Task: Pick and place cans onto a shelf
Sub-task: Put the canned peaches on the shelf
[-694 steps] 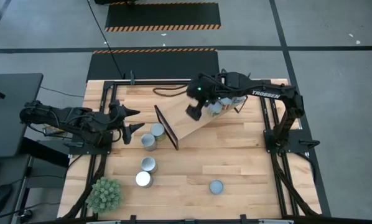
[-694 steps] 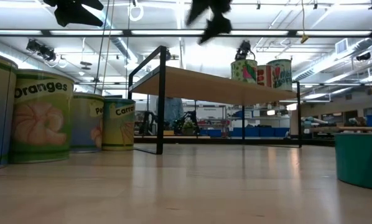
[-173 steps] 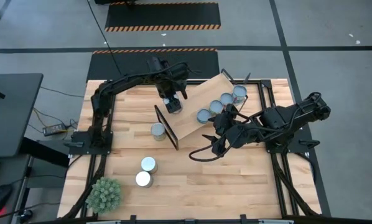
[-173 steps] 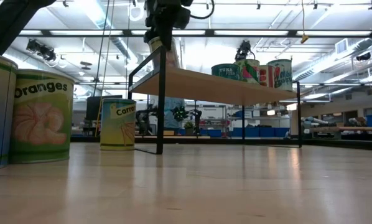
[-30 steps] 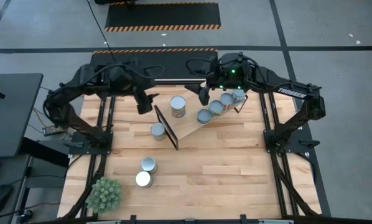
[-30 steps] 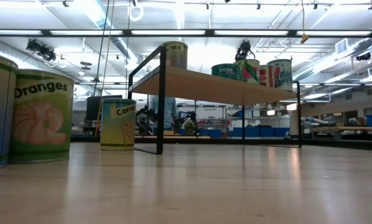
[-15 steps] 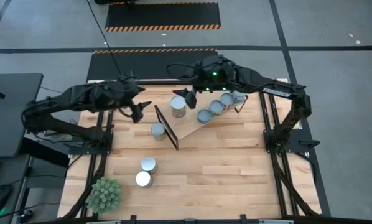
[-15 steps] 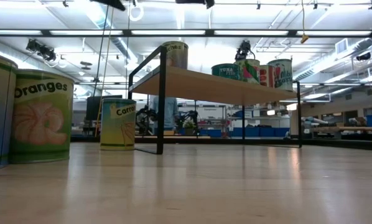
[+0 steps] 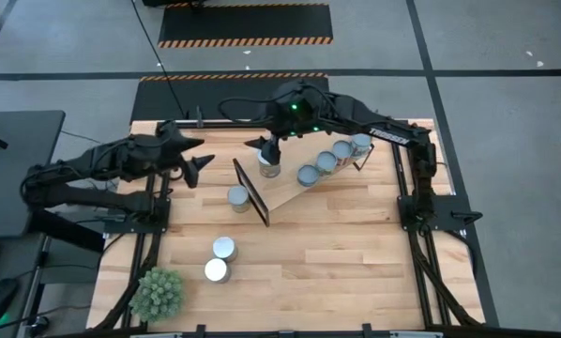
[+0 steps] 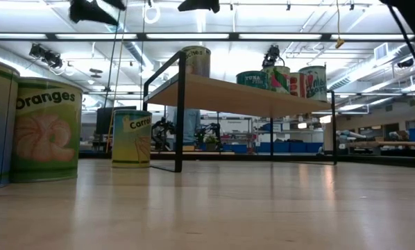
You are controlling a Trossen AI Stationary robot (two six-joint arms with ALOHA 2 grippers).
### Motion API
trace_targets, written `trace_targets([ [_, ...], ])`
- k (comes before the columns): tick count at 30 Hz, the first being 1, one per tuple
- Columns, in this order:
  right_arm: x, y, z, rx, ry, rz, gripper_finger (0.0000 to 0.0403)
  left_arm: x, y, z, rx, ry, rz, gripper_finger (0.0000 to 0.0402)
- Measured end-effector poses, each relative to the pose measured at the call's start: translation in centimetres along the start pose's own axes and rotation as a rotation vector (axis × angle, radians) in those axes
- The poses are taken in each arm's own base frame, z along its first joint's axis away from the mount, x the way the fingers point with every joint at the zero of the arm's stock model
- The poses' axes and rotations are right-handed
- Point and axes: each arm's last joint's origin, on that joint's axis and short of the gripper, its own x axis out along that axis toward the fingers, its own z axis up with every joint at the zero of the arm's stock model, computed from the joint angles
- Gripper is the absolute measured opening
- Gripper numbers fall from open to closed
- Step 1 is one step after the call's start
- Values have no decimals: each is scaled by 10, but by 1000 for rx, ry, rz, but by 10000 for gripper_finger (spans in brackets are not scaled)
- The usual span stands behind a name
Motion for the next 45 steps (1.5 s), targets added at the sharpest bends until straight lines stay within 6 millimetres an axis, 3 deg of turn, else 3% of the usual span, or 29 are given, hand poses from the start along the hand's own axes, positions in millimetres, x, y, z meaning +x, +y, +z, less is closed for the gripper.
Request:
trace_targets([
  [11, 0, -9, 1, -32, 16, -20, 312, -10, 22, -47, -196, -91, 20, 288],
  [16, 11, -13, -15, -38, 151, -19, 342, -11, 26, -57, -263, -102, 24, 288],
  [22, 21, -11, -30, -77, 259, 0, 396, -11, 26, -58, -283, -106, 23, 288],
  [45, 53, -7, -69, -116, 407, -11, 399, -11, 26, -58, -290, -106, 22, 288],
])
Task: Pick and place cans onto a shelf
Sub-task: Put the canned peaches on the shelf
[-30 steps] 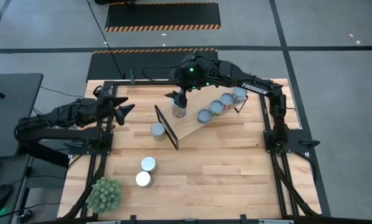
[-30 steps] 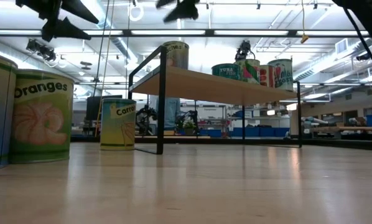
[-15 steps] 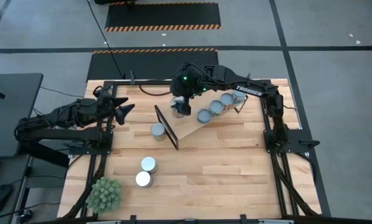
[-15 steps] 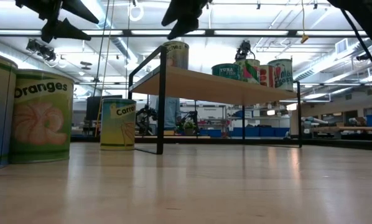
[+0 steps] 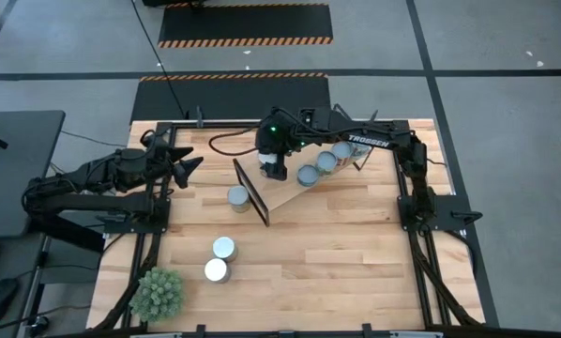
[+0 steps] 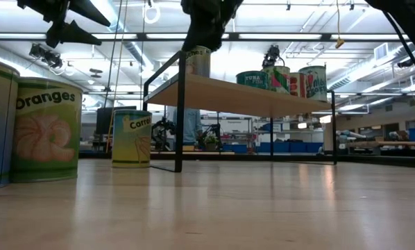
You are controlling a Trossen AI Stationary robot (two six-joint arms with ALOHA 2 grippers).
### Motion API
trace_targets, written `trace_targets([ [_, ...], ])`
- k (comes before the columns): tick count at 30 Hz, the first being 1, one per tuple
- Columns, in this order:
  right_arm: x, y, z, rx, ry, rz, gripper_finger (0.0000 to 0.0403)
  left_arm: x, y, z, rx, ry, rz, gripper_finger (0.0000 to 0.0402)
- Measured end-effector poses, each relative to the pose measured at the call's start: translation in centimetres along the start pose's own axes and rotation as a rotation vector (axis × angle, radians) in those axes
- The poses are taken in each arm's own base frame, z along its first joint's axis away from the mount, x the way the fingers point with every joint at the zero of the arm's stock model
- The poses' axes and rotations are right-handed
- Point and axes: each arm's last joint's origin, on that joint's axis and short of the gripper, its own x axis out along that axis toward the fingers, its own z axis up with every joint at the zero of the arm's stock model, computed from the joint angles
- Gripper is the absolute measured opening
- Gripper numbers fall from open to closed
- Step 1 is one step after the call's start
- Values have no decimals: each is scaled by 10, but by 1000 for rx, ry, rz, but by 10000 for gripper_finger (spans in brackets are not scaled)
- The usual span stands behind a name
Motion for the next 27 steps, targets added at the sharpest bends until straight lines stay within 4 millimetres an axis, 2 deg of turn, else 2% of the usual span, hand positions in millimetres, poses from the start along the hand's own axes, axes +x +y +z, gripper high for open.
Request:
trace_targets([
  [10, 13, 0, -9, 38, 44, -41, 391, 0, 0, 0, 0, 0, 0, 288],
  [21, 20, -5, -15, 242, 68, -109, 317, 0, 0, 0, 0, 0, 0, 288],
  [27, 17, -17, -19, 311, 86, -152, 320, 0, 0, 0, 0, 1, 0, 288],
])
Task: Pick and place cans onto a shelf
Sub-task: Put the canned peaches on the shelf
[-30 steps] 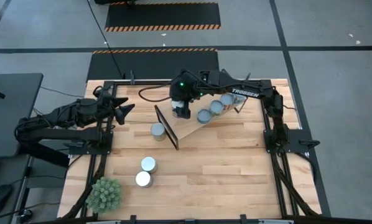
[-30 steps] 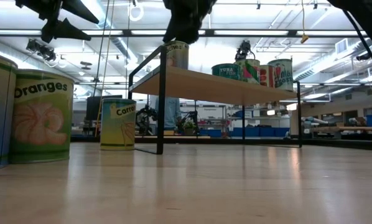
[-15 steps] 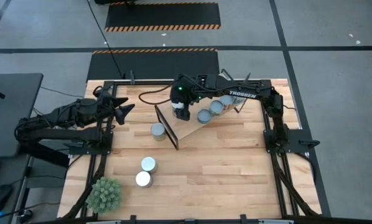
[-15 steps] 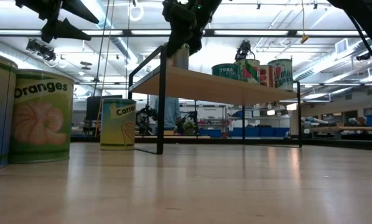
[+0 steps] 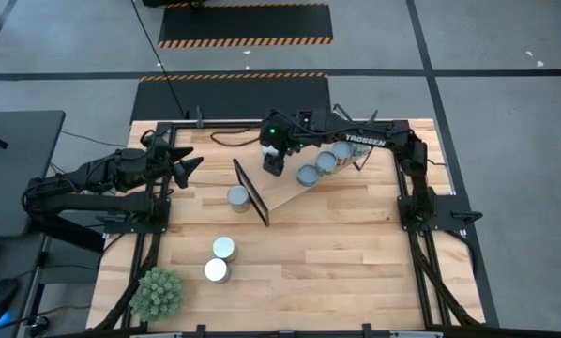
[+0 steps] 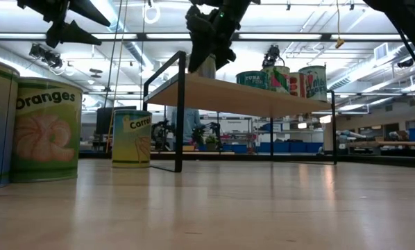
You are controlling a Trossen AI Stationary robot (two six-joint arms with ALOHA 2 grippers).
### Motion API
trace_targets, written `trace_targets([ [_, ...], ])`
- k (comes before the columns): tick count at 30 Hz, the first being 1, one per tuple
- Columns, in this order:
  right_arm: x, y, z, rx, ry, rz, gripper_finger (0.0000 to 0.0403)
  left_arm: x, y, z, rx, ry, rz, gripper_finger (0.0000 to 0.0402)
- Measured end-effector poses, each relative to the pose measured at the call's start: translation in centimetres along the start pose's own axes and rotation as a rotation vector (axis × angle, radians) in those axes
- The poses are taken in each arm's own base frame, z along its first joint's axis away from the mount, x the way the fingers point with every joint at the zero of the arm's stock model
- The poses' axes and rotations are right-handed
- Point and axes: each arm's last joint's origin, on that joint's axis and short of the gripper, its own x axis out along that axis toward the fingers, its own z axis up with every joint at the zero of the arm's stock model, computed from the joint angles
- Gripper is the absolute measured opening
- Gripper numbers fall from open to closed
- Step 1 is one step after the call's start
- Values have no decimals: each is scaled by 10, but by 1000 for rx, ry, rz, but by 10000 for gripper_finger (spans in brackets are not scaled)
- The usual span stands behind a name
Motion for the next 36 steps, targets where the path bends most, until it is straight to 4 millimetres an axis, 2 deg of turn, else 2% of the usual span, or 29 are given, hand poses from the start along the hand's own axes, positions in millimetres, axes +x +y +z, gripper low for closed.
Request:
trace_targets([
  [10, -10, -41, -5, 99, 73, -58, 320, 0, 0, 0, 0, 0, -1, 288],
  [22, -57, -87, -10, 126, 24, -153, 320, 0, 0, 0, 5, 1, -3, 288],
  [30, -73, -104, -37, 193, -30, -182, 320, 0, 0, 0, 6, 0, -1, 288],
  [36, -76, -116, -58, 291, -39, -240, 320, 0, 0, 0, 0, -1, 0, 288],
])
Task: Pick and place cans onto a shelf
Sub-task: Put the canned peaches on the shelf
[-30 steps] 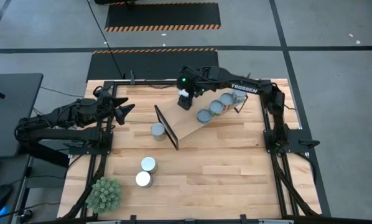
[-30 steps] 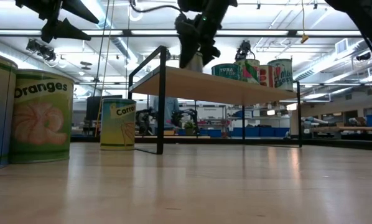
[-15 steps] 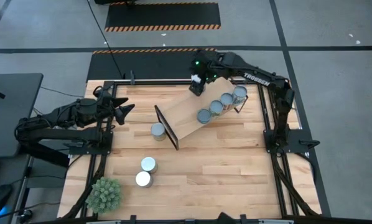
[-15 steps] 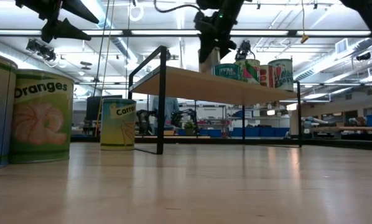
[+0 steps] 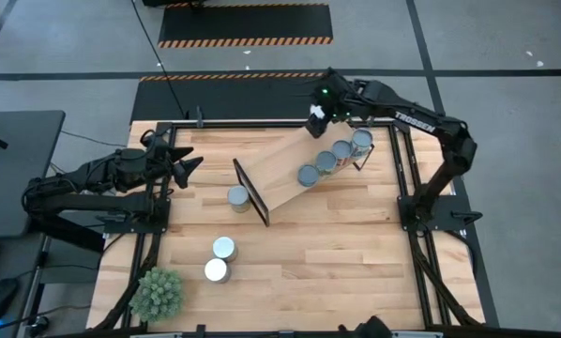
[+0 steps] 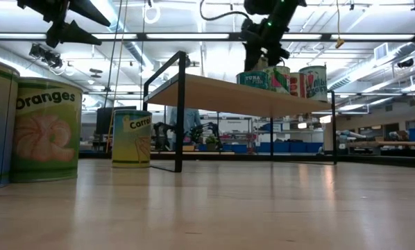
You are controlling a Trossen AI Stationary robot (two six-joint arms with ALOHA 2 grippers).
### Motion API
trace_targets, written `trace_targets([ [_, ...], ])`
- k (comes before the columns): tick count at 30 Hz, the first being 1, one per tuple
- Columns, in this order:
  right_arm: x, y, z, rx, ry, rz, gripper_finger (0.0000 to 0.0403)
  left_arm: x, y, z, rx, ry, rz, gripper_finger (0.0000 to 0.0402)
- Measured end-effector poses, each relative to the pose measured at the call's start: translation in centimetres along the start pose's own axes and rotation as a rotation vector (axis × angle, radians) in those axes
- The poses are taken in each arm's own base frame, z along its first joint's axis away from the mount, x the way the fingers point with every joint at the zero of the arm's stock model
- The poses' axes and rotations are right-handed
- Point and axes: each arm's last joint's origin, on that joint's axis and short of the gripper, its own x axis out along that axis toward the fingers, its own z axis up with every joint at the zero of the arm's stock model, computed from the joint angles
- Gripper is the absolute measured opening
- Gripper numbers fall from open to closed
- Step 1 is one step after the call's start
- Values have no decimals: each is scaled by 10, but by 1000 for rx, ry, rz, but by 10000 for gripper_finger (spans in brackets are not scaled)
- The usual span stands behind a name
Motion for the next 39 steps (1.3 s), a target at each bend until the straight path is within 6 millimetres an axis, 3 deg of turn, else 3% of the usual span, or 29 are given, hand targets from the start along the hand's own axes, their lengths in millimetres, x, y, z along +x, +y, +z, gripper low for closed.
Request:
trace_targets([
  [3, 3, -9, -5, 9, 10, -11, 320, 0, 0, 0, 0, -2, 4, 288],
  [16, 13, -55, -2, -378, -7, 259, 321, 0, 0, 0, -8, -4, 5, 288],
  [21, 13, -66, -1, -510, -52, 282, 321, 0, 0, 0, -21, -4, 5, 288],
  [30, 14, -70, -2, -737, -66, 277, 321, 0, 0, 0, -34, -4, 5, 288],
  [39, 13, -70, -13, -727, 45, 323, 321, 0, 0, 1, -38, -10, 1, 288],
])
